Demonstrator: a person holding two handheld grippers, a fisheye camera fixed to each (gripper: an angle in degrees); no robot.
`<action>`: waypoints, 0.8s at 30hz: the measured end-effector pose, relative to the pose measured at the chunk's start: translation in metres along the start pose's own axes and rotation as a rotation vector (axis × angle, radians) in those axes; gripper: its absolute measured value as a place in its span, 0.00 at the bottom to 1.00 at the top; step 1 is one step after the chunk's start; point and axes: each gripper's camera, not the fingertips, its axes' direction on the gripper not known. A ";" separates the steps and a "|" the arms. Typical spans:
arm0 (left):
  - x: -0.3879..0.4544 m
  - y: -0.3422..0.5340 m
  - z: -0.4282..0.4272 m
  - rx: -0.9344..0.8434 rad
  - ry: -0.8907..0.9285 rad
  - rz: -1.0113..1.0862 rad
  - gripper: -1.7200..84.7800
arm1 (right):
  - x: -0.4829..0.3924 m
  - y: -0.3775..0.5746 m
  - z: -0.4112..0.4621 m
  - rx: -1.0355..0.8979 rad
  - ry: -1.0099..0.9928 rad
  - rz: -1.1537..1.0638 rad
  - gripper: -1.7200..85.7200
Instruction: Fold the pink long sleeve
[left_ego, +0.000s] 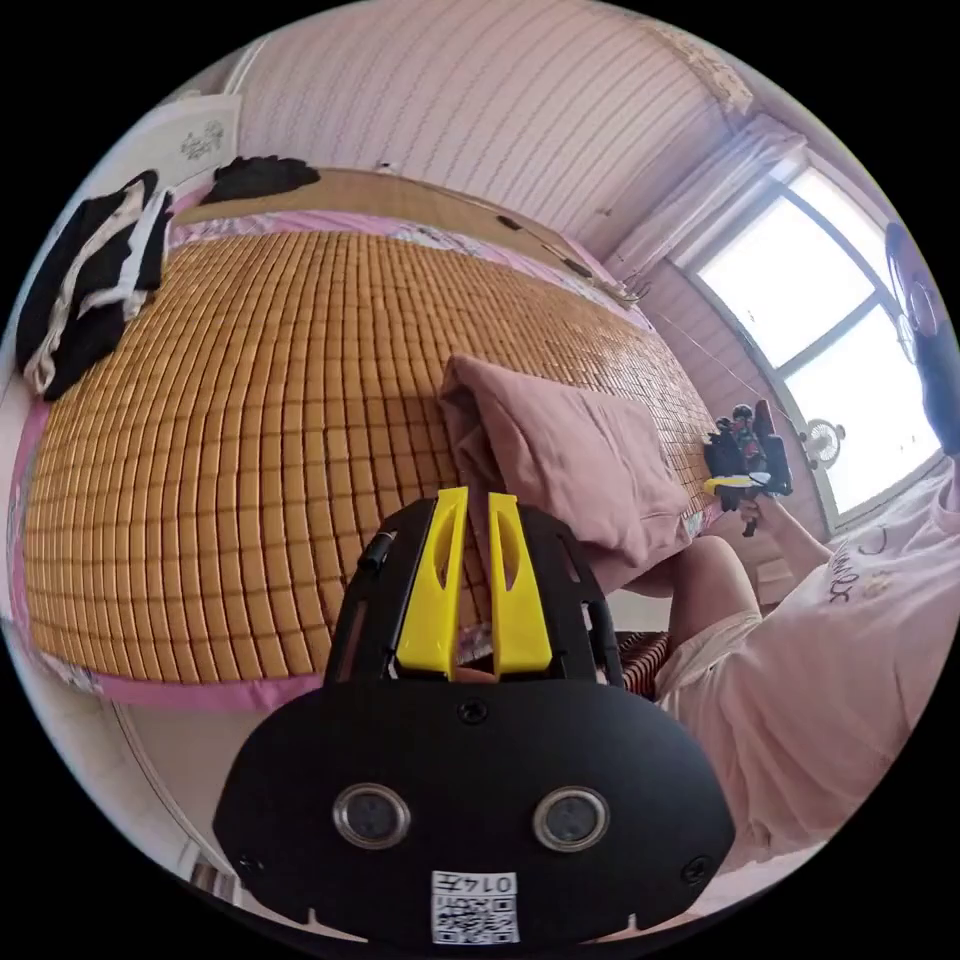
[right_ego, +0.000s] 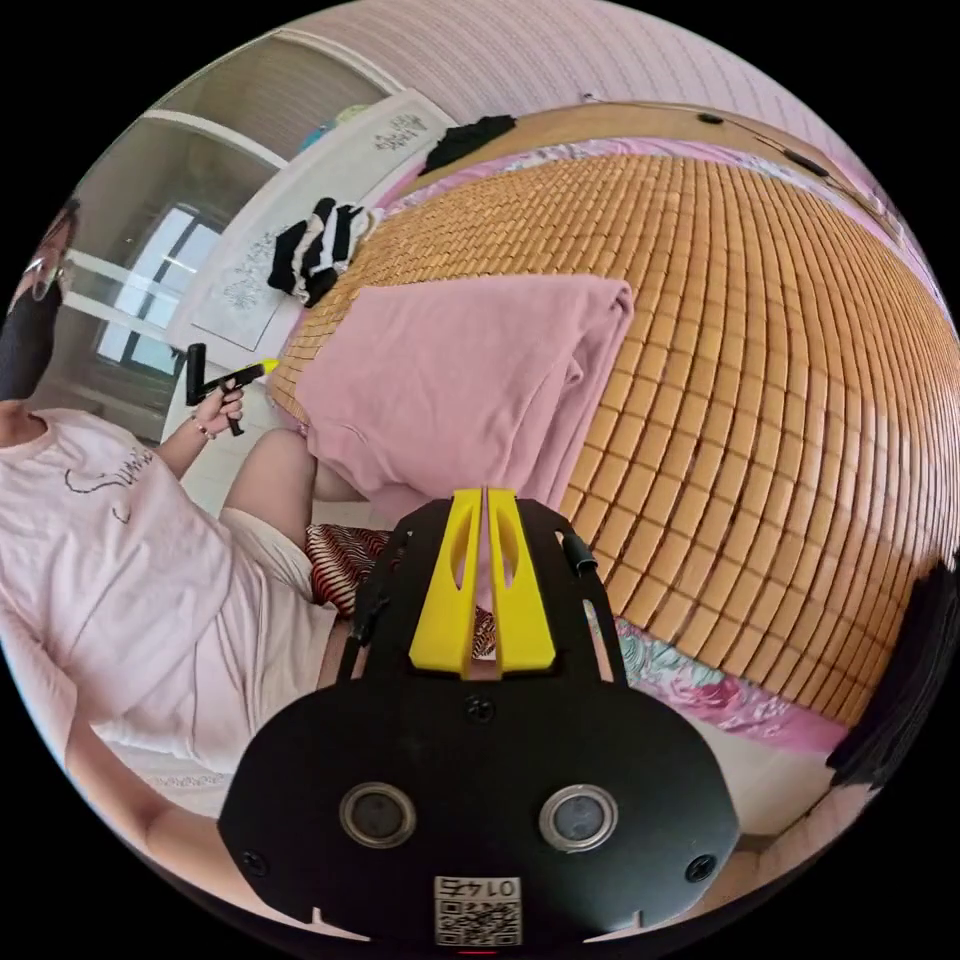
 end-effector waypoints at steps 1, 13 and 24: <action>-0.003 0.013 -0.003 -0.008 0.021 -0.058 0.08 | -0.001 0.003 0.001 0.009 -0.016 0.011 0.06; 0.015 0.003 0.092 -0.066 0.119 -0.161 0.17 | 0.004 0.021 0.039 0.164 0.088 0.161 0.13; 0.042 0.005 0.077 -0.106 0.095 -0.050 0.08 | -0.011 0.054 0.005 0.203 0.043 0.090 0.03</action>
